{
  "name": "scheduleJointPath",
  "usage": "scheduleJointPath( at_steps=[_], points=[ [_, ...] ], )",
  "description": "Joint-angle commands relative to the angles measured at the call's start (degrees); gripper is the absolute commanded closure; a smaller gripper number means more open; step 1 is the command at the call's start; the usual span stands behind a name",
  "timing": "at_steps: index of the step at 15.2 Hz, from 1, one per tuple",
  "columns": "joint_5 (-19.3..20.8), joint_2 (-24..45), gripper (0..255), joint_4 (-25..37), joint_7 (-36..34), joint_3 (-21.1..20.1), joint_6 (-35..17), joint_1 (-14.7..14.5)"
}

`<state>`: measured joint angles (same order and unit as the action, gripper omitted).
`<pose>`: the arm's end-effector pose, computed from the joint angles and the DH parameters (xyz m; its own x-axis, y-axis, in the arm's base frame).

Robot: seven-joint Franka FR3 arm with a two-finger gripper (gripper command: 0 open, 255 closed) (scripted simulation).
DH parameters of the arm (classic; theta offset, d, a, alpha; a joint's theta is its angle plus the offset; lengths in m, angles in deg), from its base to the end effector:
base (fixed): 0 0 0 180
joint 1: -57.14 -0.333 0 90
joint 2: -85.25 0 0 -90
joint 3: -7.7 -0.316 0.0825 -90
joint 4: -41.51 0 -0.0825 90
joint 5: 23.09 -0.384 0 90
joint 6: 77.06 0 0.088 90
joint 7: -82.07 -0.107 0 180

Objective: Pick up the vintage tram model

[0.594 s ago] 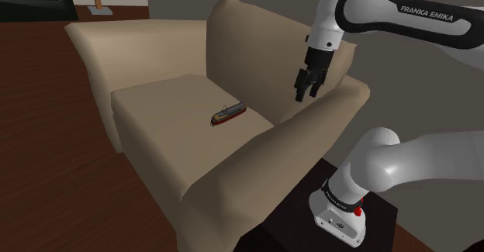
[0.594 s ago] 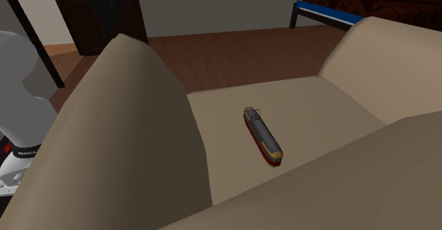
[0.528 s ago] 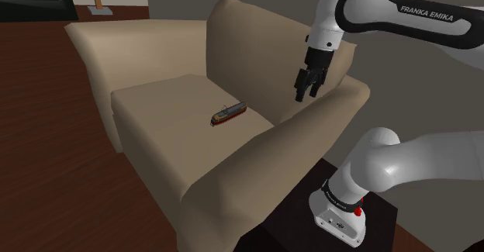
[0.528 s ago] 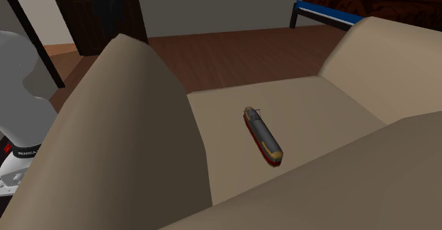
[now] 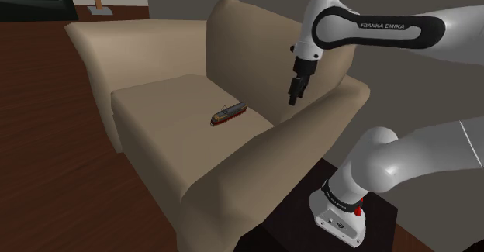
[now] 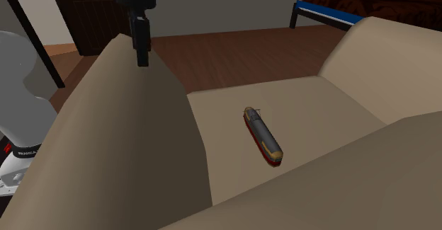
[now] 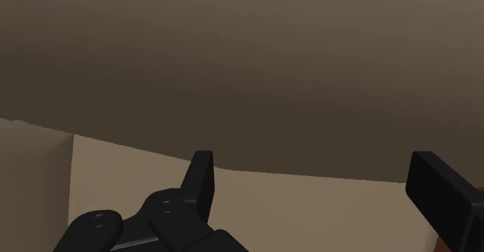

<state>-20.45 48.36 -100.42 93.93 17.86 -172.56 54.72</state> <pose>0.3350 -0.0552 0.4913 0.9792 0.1301 -0.1555 0.1162 -0.9886 -0.0956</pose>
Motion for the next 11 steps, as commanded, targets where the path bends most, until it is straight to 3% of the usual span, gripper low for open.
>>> scheduleJointPath(
  at_steps=[1,6,11],
  points=[
    [1.78,3.23,0,0.01,5.42,2.08,-3.57,-0.59],
    [4.21,12.84,0,1.85,17.61,6.48,-12.29,-2.51],
    [4.14,23.75,0,5.74,29.78,9.86,-20.42,-4.62]
  ],
)
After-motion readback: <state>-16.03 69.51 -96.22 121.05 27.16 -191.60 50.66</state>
